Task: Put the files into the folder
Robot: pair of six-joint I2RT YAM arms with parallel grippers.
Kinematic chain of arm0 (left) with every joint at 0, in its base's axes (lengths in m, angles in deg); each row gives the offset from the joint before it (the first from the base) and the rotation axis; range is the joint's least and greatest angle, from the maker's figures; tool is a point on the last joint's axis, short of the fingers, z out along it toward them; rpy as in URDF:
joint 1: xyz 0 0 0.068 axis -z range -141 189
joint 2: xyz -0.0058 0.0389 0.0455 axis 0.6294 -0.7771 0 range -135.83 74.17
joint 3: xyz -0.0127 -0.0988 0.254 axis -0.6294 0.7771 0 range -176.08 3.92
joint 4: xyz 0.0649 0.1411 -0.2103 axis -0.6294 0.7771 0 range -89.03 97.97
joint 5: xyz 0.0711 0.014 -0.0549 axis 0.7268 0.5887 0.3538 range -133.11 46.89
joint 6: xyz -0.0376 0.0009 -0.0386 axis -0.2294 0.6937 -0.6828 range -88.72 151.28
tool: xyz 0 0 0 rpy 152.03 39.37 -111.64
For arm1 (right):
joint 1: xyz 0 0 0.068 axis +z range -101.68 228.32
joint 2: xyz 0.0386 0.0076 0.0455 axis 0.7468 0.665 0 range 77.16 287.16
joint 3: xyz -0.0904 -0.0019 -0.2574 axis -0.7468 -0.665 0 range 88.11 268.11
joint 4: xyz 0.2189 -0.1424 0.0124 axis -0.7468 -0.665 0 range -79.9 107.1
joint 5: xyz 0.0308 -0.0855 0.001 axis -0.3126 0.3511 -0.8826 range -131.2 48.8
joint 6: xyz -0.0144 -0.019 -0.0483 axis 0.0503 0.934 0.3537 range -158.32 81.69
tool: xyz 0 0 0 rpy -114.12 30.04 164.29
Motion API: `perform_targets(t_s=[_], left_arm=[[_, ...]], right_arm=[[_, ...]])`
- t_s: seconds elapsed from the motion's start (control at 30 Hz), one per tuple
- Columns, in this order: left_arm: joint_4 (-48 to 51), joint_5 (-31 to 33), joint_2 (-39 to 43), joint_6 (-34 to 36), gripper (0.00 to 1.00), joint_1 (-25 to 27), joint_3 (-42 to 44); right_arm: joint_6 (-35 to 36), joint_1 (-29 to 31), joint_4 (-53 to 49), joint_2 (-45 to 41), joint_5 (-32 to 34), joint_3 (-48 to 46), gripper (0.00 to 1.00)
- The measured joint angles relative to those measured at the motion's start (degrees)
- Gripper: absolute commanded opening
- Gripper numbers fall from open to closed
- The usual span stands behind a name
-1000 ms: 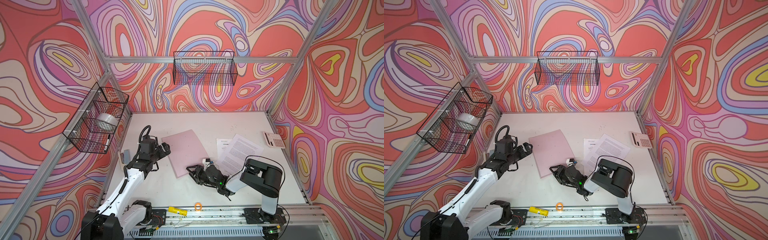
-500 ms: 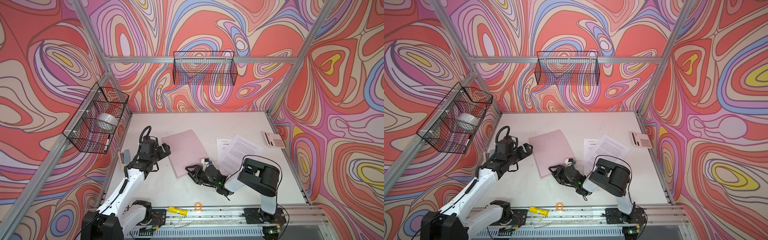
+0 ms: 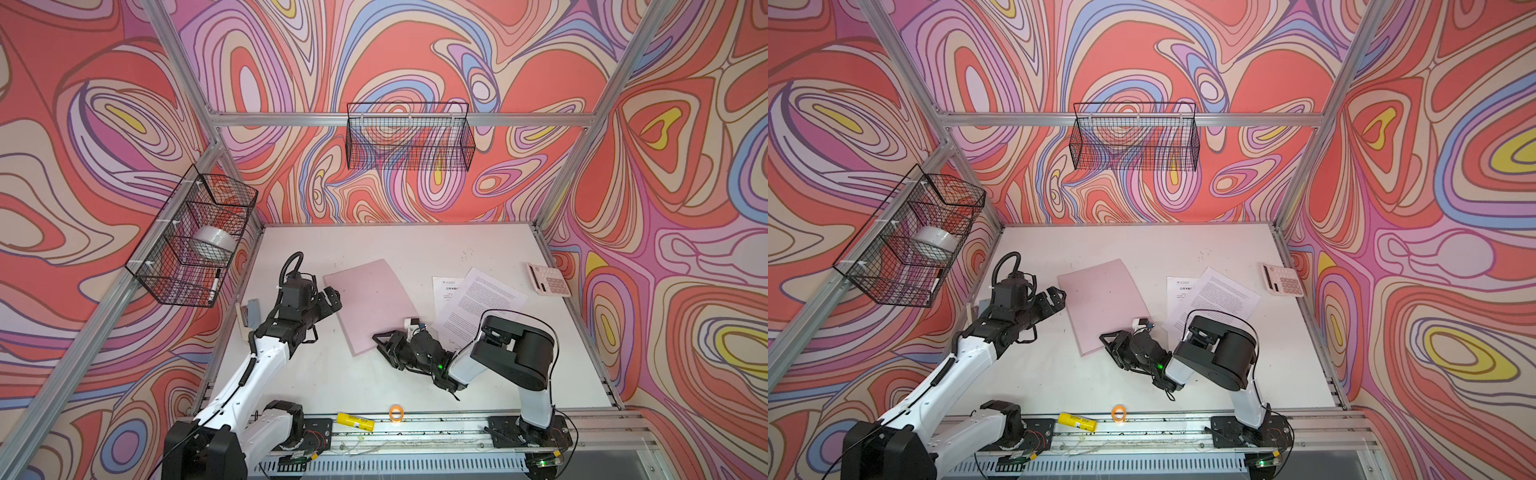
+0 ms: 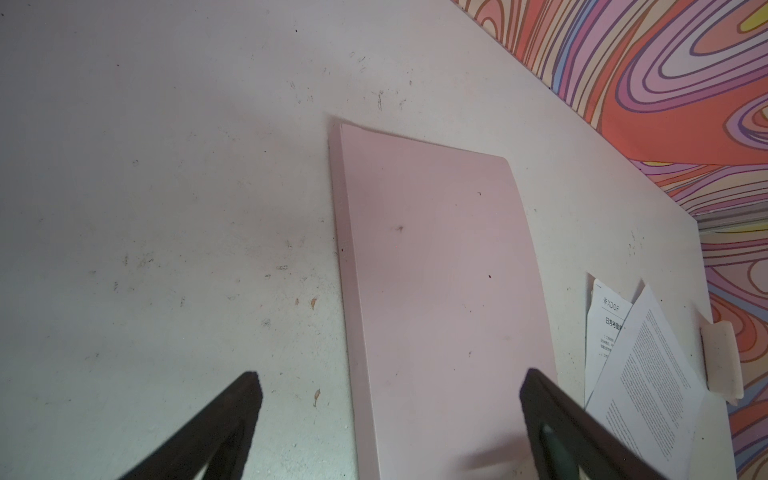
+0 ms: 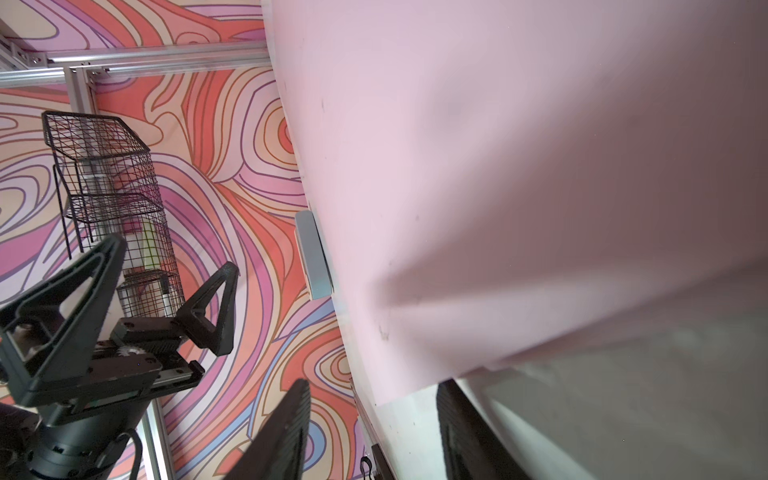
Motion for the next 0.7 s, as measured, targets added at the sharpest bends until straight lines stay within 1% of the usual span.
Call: perform_targets(t_s=[0.43,0.7], left_arm=[[-0.7,-0.4,-1.5,0.0,0.96,0.0,0.0],[-1.3,-0.6,-2.0,0.0,0.95,0.0,0.0]], right_arm=[[-0.1,-4.2,3.2,-0.2,2.5,-3.8,0.47],[3.6,-7.1,-1.4,-3.9,3.9,-3.9,0.46]])
